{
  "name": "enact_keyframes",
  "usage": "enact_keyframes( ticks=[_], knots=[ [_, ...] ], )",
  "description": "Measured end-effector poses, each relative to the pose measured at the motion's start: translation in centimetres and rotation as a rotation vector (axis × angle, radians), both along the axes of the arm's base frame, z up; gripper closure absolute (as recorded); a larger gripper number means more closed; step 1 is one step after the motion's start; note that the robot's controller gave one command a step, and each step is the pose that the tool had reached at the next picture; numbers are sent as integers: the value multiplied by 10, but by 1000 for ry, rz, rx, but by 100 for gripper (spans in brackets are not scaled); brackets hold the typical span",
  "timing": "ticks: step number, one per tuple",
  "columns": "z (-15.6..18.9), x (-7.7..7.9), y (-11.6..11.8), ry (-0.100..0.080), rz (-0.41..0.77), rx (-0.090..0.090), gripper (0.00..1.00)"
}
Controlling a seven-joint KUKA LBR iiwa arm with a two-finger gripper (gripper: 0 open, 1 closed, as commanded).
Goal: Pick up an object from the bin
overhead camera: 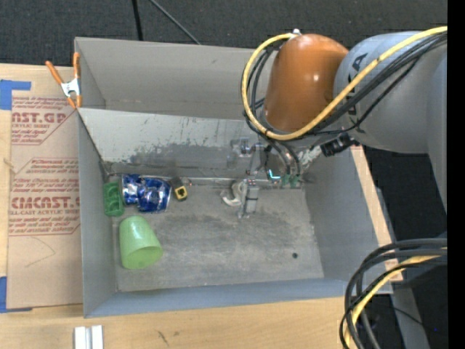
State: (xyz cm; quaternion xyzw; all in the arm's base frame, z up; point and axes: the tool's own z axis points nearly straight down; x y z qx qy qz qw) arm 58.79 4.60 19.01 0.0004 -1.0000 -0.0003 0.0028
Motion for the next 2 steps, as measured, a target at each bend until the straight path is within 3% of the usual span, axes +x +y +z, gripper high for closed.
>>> enact_keyframes(
  ticks=[1,2],
  knots=[
    [-122,0,-76,-10,-209,0,0],
    [-90,-34,-63,-6,-312,0,0]
  ],
)
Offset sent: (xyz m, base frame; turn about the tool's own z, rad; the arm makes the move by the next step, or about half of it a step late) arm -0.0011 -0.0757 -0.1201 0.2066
